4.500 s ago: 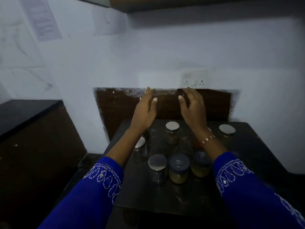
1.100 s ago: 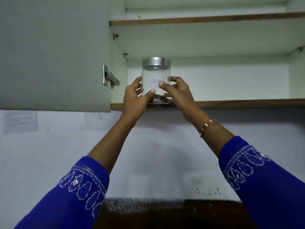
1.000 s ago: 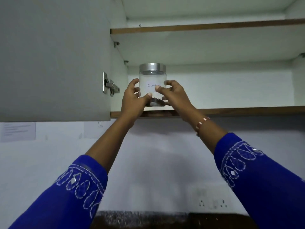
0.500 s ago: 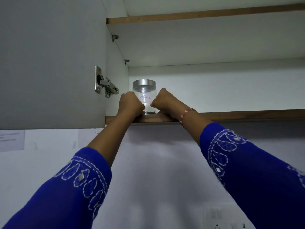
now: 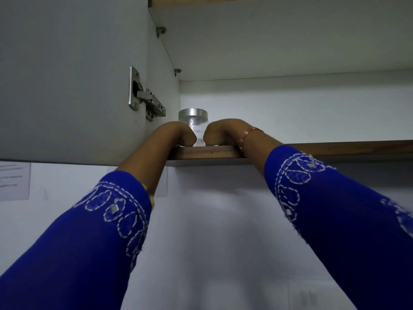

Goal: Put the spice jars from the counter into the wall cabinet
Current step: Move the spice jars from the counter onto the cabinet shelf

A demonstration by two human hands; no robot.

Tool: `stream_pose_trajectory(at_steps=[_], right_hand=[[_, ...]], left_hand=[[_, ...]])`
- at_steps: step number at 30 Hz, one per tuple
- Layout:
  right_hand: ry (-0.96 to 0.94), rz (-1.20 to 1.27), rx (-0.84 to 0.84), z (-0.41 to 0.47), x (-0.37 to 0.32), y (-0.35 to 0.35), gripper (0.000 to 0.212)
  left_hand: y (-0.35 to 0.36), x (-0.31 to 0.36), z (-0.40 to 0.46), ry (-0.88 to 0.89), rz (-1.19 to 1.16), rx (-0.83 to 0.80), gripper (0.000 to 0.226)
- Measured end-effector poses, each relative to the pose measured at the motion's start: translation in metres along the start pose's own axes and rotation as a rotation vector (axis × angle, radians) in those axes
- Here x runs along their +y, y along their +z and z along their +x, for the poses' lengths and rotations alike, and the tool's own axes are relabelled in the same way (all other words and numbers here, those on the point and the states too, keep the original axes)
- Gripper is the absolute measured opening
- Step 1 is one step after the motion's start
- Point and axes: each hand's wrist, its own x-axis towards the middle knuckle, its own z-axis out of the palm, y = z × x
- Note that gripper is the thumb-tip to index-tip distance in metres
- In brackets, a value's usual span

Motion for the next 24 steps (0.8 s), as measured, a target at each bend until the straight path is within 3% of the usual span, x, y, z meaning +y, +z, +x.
stream_pose_trajectory(at_steps=[4,6,9,12,14,18,24], right_hand=[[0.002,0.014,0.055,0.000,0.002,0.003,0.032],[0.015,0.024,0.108,0.000,0.000,0.006,0.024],[0.044,0.127,0.266,-0.011,0.001,0.006,0.037],[0.026,0.221,0.456,-0.031,0.001,0.008,0.018],[-0.014,0.255,0.541,-0.051,-0.001,0.012,0.030],[-0.106,0.200,0.608,-0.103,-0.005,0.032,0.029],[-0.140,0.320,0.633,-0.199,0.003,0.077,0.031]], left_hand=[[0.002,0.002,-0.003,-0.006,-0.057,0.100,0.011],[0.006,0.002,-0.007,0.004,-0.165,0.241,0.017],[0.015,0.004,-0.018,0.057,-0.384,0.527,0.038],[0.023,0.000,-0.038,0.132,-0.456,0.672,0.036],[0.034,-0.004,-0.056,0.205,-0.437,0.710,0.036],[0.061,-0.013,-0.101,0.361,-0.550,0.778,0.037],[0.105,-0.019,-0.194,0.326,-0.837,0.695,0.037]])
